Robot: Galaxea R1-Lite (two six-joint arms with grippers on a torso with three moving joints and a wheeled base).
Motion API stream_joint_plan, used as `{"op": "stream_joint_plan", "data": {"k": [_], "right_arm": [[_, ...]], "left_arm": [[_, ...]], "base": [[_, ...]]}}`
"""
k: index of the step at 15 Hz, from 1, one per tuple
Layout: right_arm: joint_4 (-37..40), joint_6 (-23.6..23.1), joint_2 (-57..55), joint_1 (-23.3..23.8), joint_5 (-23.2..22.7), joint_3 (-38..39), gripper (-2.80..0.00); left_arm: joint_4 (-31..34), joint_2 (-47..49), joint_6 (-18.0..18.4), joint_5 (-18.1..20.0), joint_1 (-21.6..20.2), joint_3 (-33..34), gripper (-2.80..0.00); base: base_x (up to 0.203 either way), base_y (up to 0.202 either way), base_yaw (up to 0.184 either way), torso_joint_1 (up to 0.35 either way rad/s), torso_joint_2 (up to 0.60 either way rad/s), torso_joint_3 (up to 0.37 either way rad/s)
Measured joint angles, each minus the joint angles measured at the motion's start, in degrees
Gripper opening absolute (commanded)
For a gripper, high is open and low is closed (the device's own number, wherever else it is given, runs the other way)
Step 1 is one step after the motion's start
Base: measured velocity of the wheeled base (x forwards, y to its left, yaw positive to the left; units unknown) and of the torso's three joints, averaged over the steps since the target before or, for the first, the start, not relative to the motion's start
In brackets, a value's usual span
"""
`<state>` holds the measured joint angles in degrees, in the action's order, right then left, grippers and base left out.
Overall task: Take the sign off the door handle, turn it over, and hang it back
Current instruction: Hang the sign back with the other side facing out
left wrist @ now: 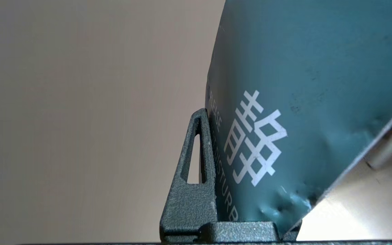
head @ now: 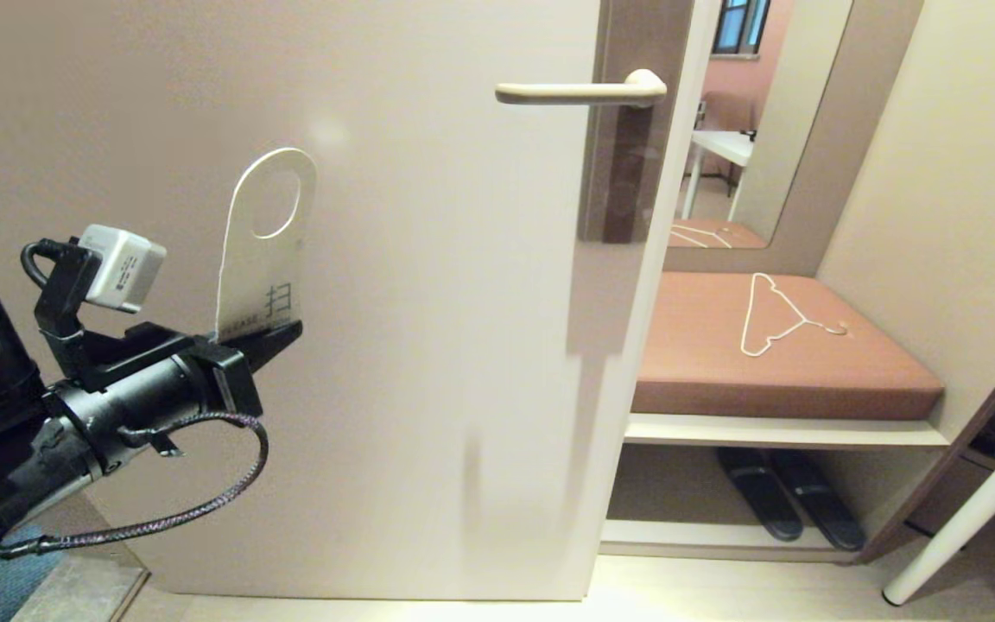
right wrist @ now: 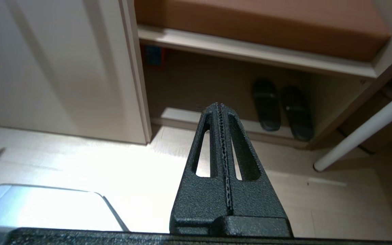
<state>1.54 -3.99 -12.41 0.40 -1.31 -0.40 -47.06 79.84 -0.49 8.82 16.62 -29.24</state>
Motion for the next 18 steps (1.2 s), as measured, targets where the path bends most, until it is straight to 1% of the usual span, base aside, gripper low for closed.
{"op": "stream_joint_plan", "data": {"k": [2, 4, 8, 12, 15, 18], "right_arm": [[0.02, 0.00, 1.99, -0.22, 0.02, -0.01, -2.80], [0.09, 0.00, 4.67, -0.51, 0.02, -0.09, -2.80], [0.14, 0.00, 9.68, -0.71, 0.02, -0.12, -2.80], [0.11, -0.02, 11.89, -0.73, 0.04, -0.12, -2.80], [-0.05, -0.11, 12.34, -0.73, -0.03, -0.04, -2.80], [-0.05, -0.12, 12.36, -0.71, -0.07, -0.04, -2.80]], "left_arm": [[0.09, 0.84, 0.07, -1.28, 0.00, -3.38, -2.80], [0.32, 2.02, 0.07, -1.69, 0.00, -6.64, -2.80], [0.50, 4.58, 0.11, -2.37, 0.41, -10.58, -2.80], [0.47, 8.65, 1.03, -6.32, 2.38, -17.64, -2.80], [0.62, 12.36, 1.85, -6.98, 3.76, -23.43, -2.80], [0.65, 15.34, 1.96, -7.45, 5.93, -27.00, -2.80]], "base": [[0.000, 0.000, 0.000, 0.000, 0.00, 0.000], [0.000, 0.000, 0.000, 0.000, 0.00, 0.000], [0.000, 0.000, 0.000, 0.000, 0.00, 0.000], [0.000, 0.000, 0.000, 0.000, 0.00, 0.000], [0.000, 0.000, 0.000, 0.000, 0.00, 0.000], [0.000, 0.000, 0.000, 0.000, 0.00, 0.000]]}}
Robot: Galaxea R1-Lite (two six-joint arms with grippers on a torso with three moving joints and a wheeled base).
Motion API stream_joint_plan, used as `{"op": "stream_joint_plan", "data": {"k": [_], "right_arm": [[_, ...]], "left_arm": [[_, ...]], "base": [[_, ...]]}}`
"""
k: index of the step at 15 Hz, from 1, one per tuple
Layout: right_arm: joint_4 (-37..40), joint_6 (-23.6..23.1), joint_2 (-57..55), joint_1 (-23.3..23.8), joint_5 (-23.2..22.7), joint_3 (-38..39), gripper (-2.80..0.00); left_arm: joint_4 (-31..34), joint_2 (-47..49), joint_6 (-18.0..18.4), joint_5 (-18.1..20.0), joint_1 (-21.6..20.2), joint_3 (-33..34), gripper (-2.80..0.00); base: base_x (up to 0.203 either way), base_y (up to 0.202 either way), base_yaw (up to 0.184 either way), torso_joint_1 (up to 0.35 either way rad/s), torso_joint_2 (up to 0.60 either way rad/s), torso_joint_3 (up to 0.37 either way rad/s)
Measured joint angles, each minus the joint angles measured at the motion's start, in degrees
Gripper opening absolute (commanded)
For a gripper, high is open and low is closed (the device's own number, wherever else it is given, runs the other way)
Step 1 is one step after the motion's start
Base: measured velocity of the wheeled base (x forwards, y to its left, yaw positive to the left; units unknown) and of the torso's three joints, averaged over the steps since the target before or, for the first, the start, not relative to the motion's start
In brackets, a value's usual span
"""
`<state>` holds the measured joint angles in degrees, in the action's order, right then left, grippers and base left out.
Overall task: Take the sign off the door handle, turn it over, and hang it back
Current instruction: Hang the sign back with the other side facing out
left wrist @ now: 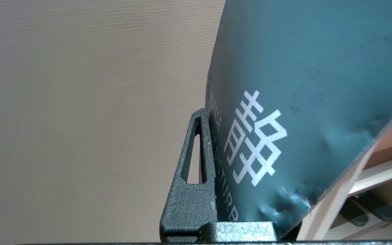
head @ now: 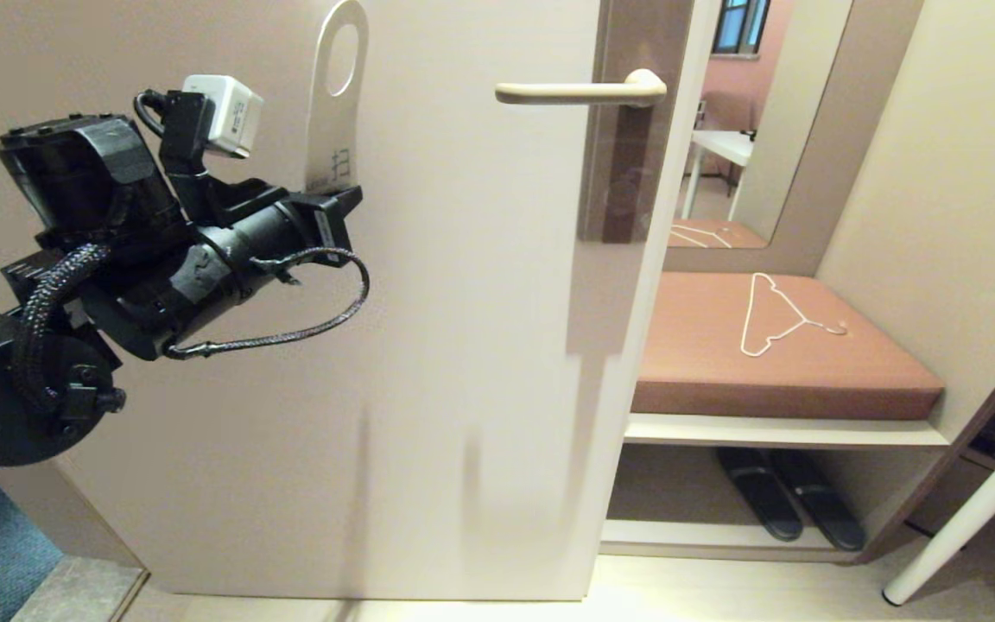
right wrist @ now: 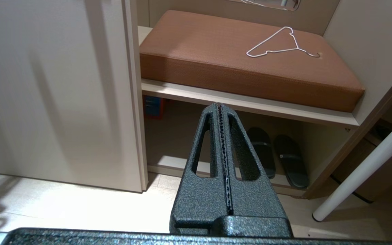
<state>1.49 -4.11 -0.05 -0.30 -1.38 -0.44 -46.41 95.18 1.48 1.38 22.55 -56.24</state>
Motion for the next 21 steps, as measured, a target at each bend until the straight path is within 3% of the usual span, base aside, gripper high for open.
{"op": "stream_joint_plan", "data": {"k": [5, 21], "right_arm": [[0.00, 0.01, 0.02, 0.00, -0.02, 0.00, -2.80], [0.00, -0.95, 0.05, 0.00, -0.10, 0.00, -2.80]], "left_arm": [[-0.02, 4.70, -0.05, -1.73, 4.18, -5.00, -2.80], [0.09, 17.05, -0.07, -1.49, 10.58, -19.10, -2.80]], "base": [[0.000, 0.000, 0.000, 0.000, 0.00, 0.000], [0.000, 0.000, 0.000, 0.000, 0.00, 0.000]]}}
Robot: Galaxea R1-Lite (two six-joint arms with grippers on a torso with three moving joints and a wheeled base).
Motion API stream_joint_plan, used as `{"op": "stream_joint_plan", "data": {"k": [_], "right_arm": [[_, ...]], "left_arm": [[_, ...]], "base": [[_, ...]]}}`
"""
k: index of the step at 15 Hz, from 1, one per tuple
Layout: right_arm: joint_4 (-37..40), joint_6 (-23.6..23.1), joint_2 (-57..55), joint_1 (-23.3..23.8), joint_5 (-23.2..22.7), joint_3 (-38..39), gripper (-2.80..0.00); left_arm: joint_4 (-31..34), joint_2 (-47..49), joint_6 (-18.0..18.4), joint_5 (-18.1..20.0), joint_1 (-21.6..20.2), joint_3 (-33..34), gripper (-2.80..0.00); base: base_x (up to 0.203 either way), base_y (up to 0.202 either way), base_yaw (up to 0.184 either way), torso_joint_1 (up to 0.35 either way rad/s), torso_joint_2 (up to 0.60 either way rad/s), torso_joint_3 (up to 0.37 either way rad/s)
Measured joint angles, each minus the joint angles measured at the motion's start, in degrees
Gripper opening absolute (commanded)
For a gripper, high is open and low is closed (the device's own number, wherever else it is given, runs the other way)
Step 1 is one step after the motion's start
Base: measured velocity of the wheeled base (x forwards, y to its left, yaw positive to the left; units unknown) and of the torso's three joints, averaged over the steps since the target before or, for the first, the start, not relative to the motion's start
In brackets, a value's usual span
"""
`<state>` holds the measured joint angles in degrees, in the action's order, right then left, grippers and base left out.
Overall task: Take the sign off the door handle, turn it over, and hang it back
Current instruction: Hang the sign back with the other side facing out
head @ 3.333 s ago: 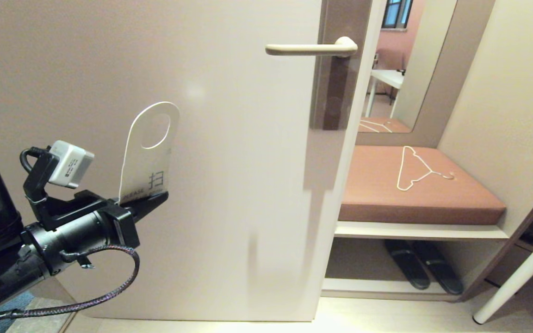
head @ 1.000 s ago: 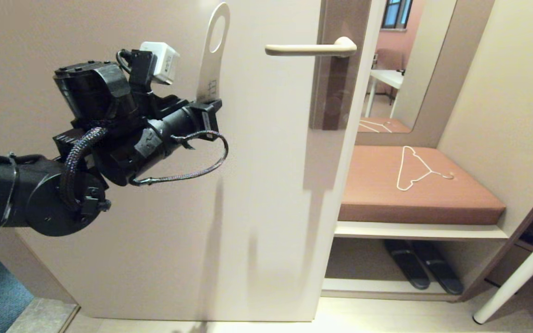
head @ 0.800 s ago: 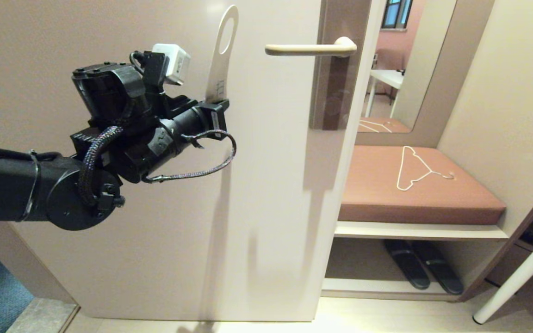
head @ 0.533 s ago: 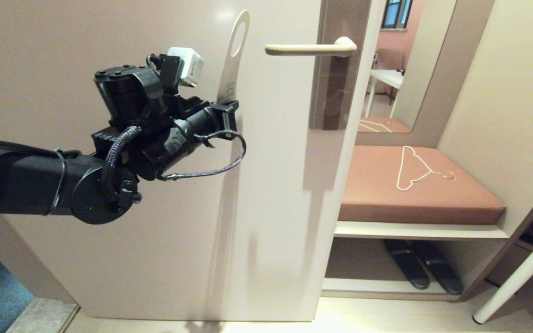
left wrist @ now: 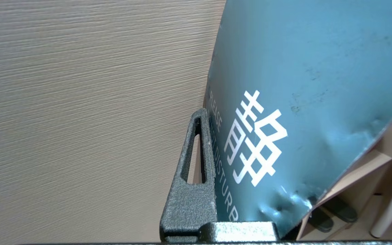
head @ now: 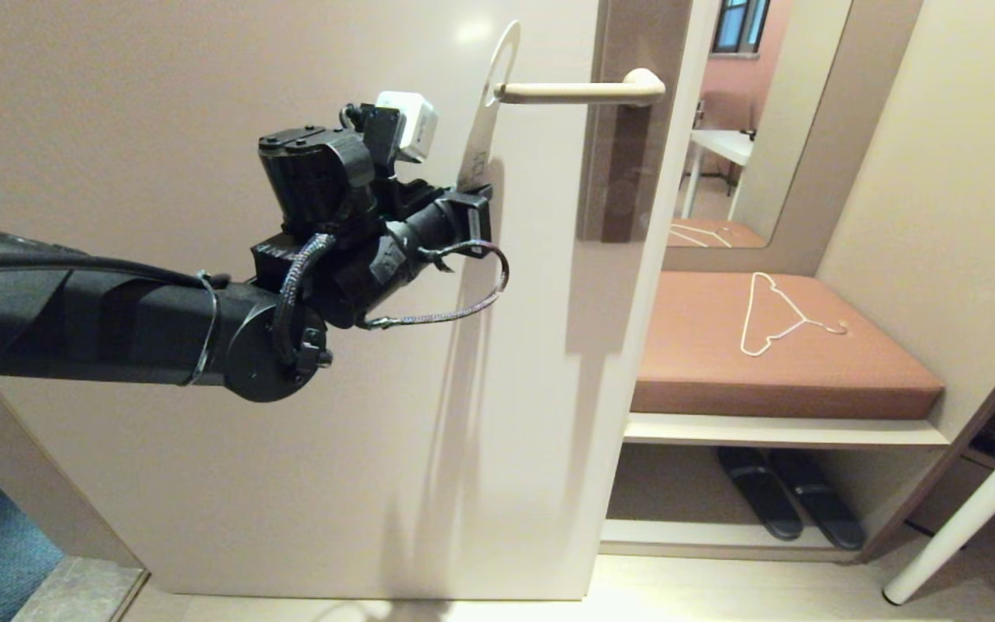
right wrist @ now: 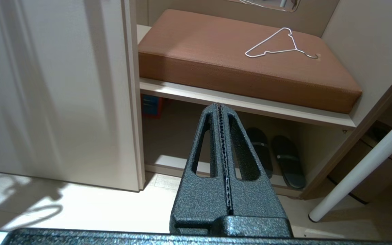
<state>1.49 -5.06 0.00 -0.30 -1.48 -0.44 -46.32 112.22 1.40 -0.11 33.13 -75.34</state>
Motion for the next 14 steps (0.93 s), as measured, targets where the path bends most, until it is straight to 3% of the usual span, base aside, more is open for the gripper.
{"op": "stream_joint_plan", "data": {"k": [7, 14], "right_arm": [[0.00, 0.02, 0.00, 0.00, 0.02, 0.00, -2.80], [0.00, 0.05, 0.00, 0.00, 0.00, 0.00, -2.80]], "left_arm": [[0.87, 1.55, 0.20, -0.11, 3.37, -1.44, -2.80], [5.40, 3.82, 0.49, -0.20, 6.62, -8.54, -2.80]], "base": [[0.000, 0.000, 0.000, 0.000, 0.00, 0.000], [0.000, 0.000, 0.000, 0.000, 0.00, 0.000]]}}
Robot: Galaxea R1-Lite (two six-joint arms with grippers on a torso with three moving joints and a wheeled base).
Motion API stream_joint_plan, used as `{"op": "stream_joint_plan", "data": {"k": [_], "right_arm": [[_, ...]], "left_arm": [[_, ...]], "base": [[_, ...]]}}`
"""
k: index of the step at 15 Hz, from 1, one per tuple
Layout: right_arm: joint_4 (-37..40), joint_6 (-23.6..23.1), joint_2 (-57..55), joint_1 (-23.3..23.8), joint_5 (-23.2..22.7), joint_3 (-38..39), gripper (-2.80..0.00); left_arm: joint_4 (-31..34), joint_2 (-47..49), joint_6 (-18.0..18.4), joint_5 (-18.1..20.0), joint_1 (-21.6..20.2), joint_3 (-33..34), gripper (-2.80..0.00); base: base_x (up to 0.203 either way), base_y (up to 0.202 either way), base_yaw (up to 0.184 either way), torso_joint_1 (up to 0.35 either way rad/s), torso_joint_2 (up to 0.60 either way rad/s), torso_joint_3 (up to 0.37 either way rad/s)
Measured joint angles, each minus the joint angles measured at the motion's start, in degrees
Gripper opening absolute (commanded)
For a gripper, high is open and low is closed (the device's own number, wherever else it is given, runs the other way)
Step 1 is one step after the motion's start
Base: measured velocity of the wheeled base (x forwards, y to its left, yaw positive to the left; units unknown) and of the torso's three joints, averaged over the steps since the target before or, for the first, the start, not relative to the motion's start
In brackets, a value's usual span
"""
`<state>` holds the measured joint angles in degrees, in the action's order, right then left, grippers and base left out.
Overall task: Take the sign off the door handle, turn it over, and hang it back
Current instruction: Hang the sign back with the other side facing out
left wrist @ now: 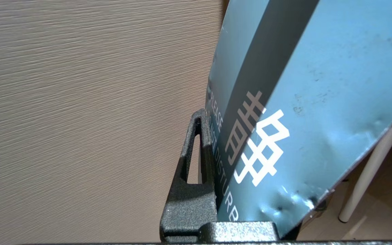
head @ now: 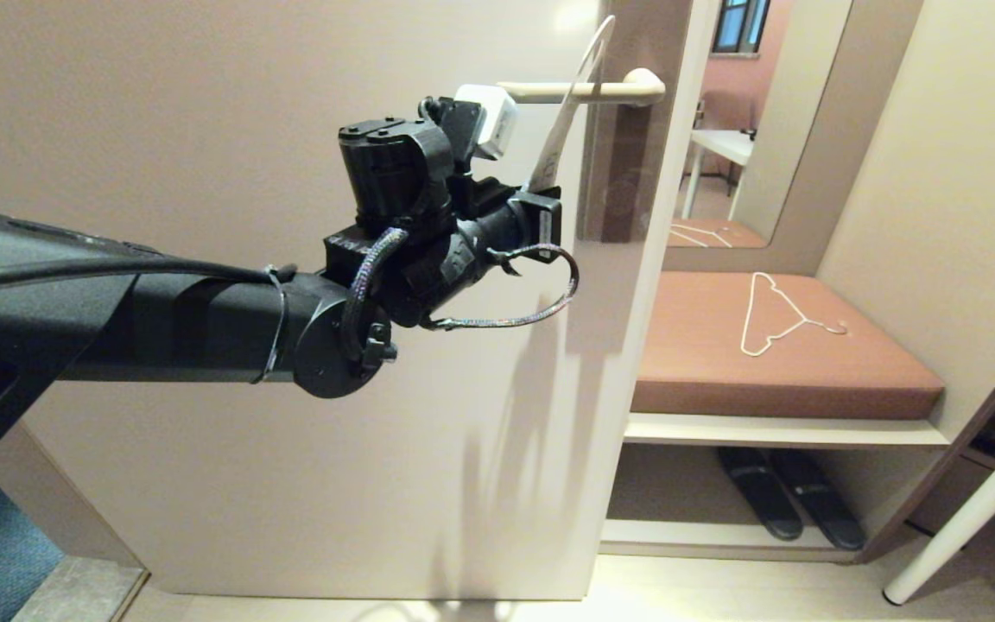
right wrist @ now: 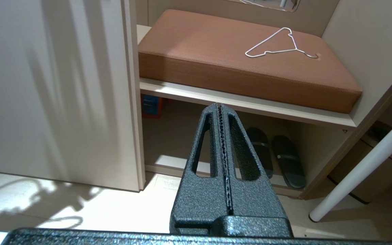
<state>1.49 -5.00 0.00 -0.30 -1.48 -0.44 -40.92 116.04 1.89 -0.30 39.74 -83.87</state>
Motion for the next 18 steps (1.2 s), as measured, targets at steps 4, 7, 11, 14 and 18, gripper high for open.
{"op": "stream_joint_plan", "data": {"k": [4, 7, 11, 14, 18], "right_arm": [[0.00, 0.05, 0.00, 0.00, 0.01, 0.00, -2.80], [0.00, 0.05, 0.00, -0.02, 0.02, 0.00, -2.80], [0.00, 0.08, 0.00, -0.02, 0.00, 0.00, -2.80], [0.00, 0.06, 0.00, 0.00, 0.00, 0.00, -2.80], [0.00, 0.05, 0.00, -0.02, 0.02, 0.00, -2.80]], "left_arm": [[0.05, 1.17, 0.03, -0.02, 1.30, -1.13, -2.80], [0.05, 1.68, 0.04, 0.00, 1.88, -1.20, -2.80], [0.02, 2.12, 0.04, -0.02, 2.45, -1.20, -2.80], [-0.02, 2.21, 0.01, -0.13, 3.11, -1.20, -2.80], [-0.08, 2.23, 0.01, -0.11, 3.50, -1.13, 0.00]], "base": [[0.000, 0.000, 0.000, 0.000, 0.00, 0.000], [0.000, 0.000, 0.000, 0.000, 0.00, 0.000], [0.000, 0.000, 0.000, 0.000, 0.00, 0.000], [0.000, 0.000, 0.000, 0.000, 0.00, 0.000], [0.000, 0.000, 0.000, 0.000, 0.00, 0.000]]}}
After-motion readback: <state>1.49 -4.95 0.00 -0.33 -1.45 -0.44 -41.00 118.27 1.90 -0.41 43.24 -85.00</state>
